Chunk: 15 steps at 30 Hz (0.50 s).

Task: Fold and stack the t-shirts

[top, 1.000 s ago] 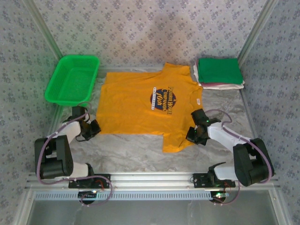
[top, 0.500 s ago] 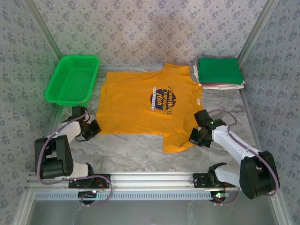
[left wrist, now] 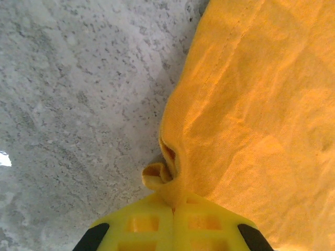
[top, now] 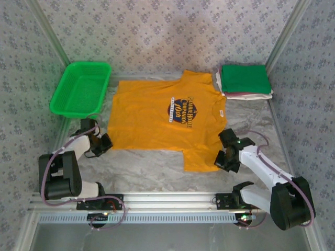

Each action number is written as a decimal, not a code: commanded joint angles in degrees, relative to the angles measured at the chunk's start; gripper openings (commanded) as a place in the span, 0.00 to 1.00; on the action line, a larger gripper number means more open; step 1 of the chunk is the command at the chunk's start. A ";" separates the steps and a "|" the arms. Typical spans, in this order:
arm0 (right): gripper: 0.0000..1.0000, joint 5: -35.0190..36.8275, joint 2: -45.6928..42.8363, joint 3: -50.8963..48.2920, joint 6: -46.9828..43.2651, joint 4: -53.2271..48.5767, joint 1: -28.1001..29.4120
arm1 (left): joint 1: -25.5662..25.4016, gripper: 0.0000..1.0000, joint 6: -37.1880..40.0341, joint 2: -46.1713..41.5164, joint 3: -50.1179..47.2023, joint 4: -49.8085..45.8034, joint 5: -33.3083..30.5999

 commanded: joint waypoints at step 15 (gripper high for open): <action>0.00 -0.63 -7.90 10.75 -1.27 -4.54 -4.24 | -4.64 0.00 -5.02 -9.76 3.45 -10.44 1.03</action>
